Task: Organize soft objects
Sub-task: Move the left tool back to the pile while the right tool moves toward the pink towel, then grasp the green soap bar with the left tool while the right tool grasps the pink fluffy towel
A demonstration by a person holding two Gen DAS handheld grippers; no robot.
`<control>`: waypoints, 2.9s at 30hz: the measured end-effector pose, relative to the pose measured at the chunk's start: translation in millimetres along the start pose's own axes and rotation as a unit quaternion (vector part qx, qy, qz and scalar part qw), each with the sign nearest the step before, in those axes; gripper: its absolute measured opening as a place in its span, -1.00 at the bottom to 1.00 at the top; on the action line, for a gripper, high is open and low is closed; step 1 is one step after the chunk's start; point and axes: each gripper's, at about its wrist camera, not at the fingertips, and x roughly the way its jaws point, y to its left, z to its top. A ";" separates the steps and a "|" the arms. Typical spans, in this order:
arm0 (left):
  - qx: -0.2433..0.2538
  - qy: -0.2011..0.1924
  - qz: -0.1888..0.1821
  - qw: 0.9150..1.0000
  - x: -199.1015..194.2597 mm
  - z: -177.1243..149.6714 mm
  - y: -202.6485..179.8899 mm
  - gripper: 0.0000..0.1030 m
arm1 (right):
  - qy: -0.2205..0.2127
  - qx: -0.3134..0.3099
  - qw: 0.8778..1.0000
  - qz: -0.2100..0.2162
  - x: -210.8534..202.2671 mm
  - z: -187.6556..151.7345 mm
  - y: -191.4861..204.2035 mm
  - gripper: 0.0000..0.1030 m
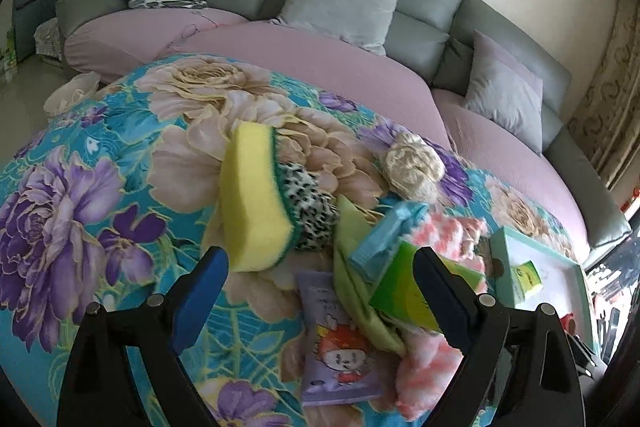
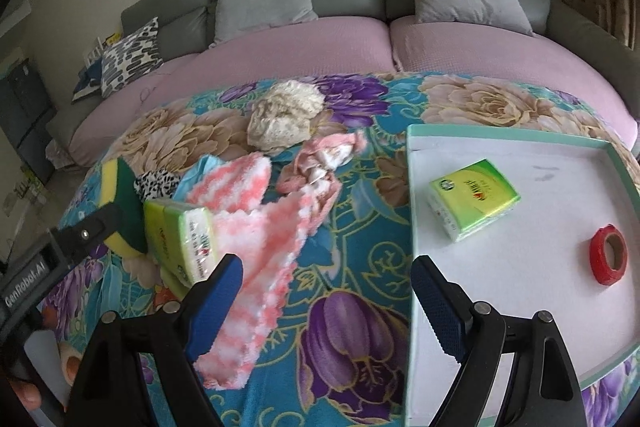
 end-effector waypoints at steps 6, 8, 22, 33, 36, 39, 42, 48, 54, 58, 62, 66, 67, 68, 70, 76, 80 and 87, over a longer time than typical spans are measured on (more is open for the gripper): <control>0.039 0.008 -0.040 0.998 4.0 -6.3 -28.5 0.82 | -0.015 0.029 0.999 -0.015 -11.7 5.2 -22.7 0.71; 0.058 0.009 -0.049 0.997 5.7 -9.2 -39.9 0.82 | -0.019 0.044 0.999 -0.017 -14.9 6.5 -32.4 0.71; 0.062 0.035 -0.054 0.996 29.9 -15.1 -51.9 0.64 | -0.013 0.070 0.997 -0.012 -16.7 4.3 -49.8 0.71; 0.064 0.037 -0.074 0.995 24.5 -15.0 -52.7 0.36 | -0.003 0.065 0.998 -0.014 -9.5 2.6 -46.2 0.71; 0.055 0.033 -0.076 0.995 21.2 -13.0 -48.2 0.36 | -0.005 0.059 0.998 -0.010 -9.7 2.1 -41.8 0.71; 0.040 0.029 -0.081 0.995 16.4 -10.0 -41.4 0.36 | -0.008 0.051 0.999 -0.003 -10.1 1.8 -35.5 0.71; 0.024 0.032 -0.081 0.996 10.8 -5.6 -32.3 0.36 | -0.011 0.038 0.999 0.004 -10.6 1.6 -25.8 0.71; -0.029 0.010 -0.050 0.998 -10.6 7.0 2.6 0.36 | -0.007 0.010 0.999 0.035 -6.9 -1.9 -2.4 0.71; -0.059 0.016 -0.038 0.997 -10.3 8.4 23.5 0.36 | 0.015 -0.023 0.998 0.055 5.3 -9.4 23.6 0.70; -0.068 0.023 -0.043 0.997 -7.2 6.1 26.4 0.36 | 0.030 -0.035 0.997 0.070 11.5 -15.0 34.7 0.67; -0.074 0.025 -0.041 0.996 -6.2 6.5 30.9 0.36 | 0.051 -0.045 0.995 0.078 18.8 -22.2 44.2 0.56; -0.080 0.031 -0.039 0.996 -3.3 6.2 34.5 0.35 | 0.069 -0.051 0.993 0.075 25.5 -28.5 47.4 0.30; -0.081 0.031 -0.039 0.995 -3.5 5.7 35.3 0.35 | 0.072 -0.048 0.993 0.075 26.4 -29.2 45.9 0.18; -0.082 0.032 -0.038 0.995 -3.1 5.7 35.9 0.34 | 0.074 -0.044 0.994 0.073 27.1 -29.1 43.6 0.11; -0.082 0.033 -0.038 0.995 -2.7 5.4 36.1 0.34 | 0.075 -0.040 0.994 0.071 27.5 -28.7 39.1 -0.06; -0.076 0.038 -0.038 0.996 0.3 4.4 32.9 0.33 | 0.065 -0.039 0.995 0.057 24.2 -25.5 34.4 -0.49; -0.080 0.044 -0.036 0.995 2.8 3.4 34.7 0.33 | 0.047 -0.039 0.997 0.038 17.4 -20.7 30.6 -0.63; -0.069 0.057 -0.026 0.996 7.0 1.1 30.9 0.33 | 0.025 -0.020 0.999 0.018 8.7 -14.7 17.5 -0.70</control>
